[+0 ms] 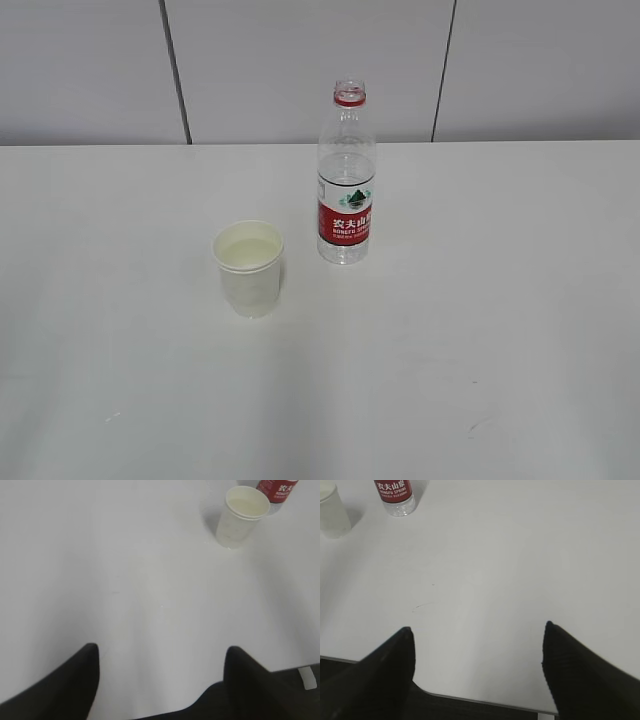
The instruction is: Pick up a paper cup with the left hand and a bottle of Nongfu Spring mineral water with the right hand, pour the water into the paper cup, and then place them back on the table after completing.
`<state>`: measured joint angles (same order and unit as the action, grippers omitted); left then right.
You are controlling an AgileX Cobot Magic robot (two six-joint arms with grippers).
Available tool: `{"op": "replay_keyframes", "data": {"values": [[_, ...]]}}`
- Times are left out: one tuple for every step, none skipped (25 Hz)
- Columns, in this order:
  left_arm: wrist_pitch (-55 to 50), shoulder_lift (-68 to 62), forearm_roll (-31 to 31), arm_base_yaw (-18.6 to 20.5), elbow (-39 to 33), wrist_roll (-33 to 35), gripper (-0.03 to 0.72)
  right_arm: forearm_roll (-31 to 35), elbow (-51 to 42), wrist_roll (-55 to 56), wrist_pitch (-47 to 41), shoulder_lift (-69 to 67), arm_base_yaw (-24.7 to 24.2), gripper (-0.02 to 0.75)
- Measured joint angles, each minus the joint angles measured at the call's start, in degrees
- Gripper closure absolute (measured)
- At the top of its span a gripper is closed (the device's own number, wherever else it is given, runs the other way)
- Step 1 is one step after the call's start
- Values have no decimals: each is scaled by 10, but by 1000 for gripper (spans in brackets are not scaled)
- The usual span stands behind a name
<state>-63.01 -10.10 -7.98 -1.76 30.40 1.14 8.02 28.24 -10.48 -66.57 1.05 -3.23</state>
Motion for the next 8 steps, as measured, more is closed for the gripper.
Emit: {"op": "replay_keyframes", "data": {"values": [[0, 0, 0, 0, 0, 0, 209, 0, 0, 0, 0, 0, 0, 150], [0, 0, 0, 0, 0, 0, 209, 0, 0, 0, 0, 0, 0, 150], [0, 0, 0, 0, 0, 0, 209, 0, 0, 0, 0, 0, 0, 150], [0, 0, 0, 0, 0, 0, 209, 0, 0, 0, 0, 0, 0, 150], [0, 0, 0, 0, 0, 0, 209, 0, 0, 0, 0, 0, 0, 150], [0, 0, 0, 0, 0, 0, 209, 0, 0, 0, 0, 0, 0, 150], [0, 0, 0, 0, 0, 0, 209, 0, 0, 0, 0, 0, 0, 150], [0, 0, 0, 0, 0, 0, 209, 0, 0, 0, 0, 0, 0, 151]]}}
